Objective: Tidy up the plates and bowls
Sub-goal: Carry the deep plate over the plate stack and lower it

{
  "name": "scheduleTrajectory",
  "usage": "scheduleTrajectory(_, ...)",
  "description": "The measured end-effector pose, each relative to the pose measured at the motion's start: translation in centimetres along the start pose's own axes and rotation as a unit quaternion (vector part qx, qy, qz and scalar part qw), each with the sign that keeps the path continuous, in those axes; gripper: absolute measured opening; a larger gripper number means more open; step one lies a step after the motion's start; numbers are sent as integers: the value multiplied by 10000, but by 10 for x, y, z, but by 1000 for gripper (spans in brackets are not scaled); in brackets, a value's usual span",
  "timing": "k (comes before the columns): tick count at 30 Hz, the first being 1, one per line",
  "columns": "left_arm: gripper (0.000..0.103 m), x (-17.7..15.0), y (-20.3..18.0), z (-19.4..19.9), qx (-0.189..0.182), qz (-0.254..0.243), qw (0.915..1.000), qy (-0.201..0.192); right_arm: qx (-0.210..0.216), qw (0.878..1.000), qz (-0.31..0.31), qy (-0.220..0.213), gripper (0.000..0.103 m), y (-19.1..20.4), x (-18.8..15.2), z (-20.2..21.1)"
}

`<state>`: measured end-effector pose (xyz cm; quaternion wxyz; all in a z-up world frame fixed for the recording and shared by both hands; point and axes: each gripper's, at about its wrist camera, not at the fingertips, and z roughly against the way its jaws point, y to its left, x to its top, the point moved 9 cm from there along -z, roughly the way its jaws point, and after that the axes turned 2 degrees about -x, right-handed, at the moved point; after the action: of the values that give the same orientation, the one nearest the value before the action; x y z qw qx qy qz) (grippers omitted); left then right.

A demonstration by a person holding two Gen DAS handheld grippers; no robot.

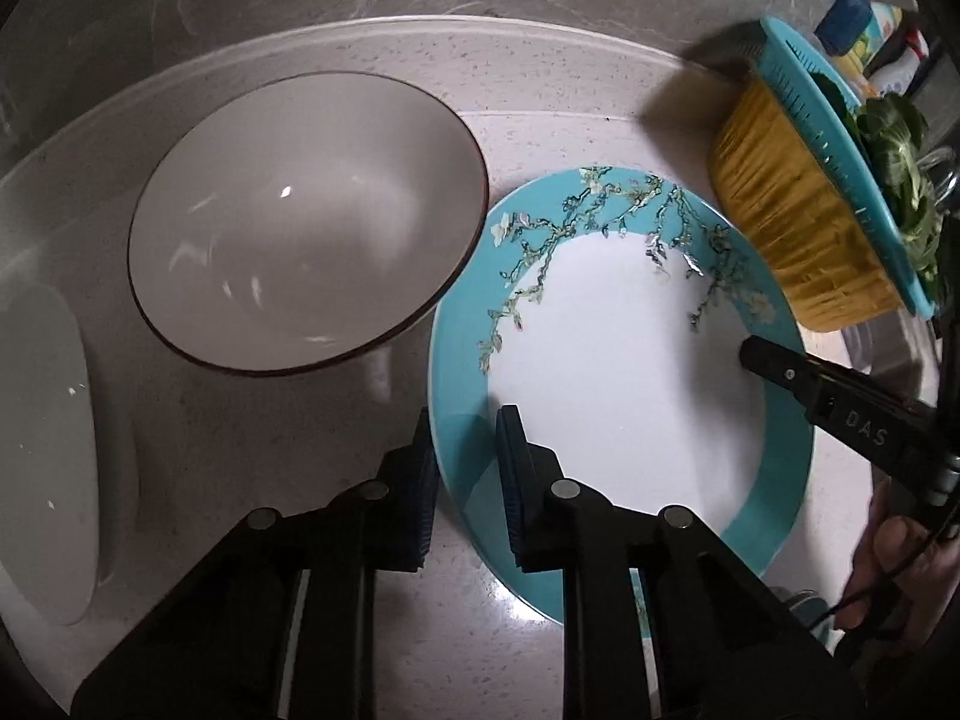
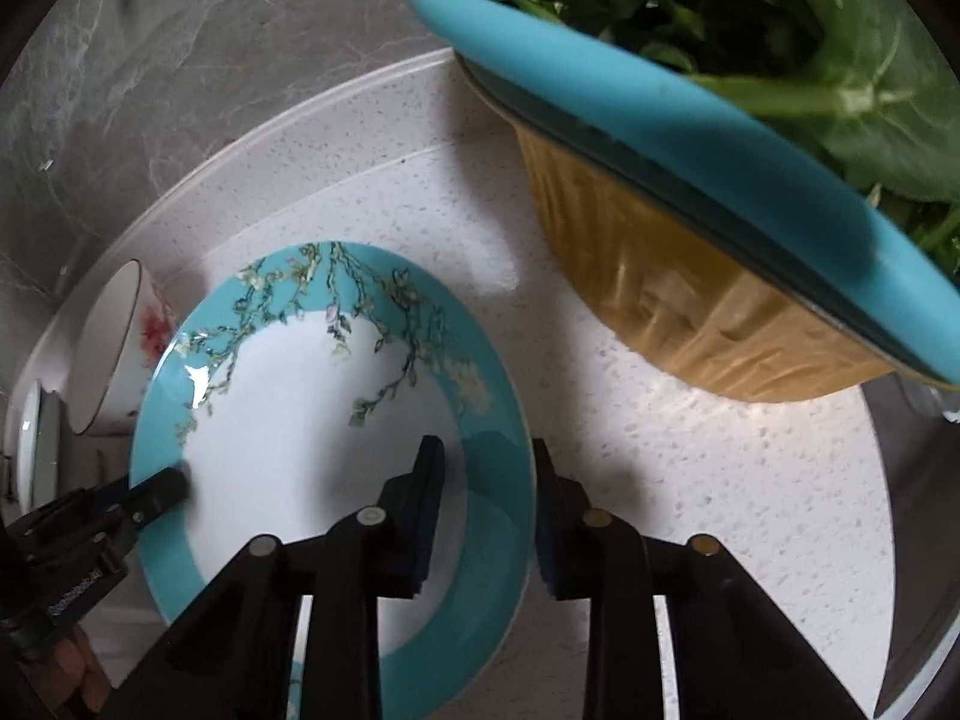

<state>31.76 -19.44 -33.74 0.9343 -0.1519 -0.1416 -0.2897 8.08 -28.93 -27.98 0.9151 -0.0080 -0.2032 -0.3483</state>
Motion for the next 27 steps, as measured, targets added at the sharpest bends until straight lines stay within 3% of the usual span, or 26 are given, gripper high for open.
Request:
scheduleTrajectory(9,16,2,0,0,-5,-10,10000,4,130,9999,-105,21,24,0,-5,1)
scheduleTrajectory(27,17,-38,-41,58,-59,-452,9983,-362,260,9986,-155,-437,18,-22,-46,82)
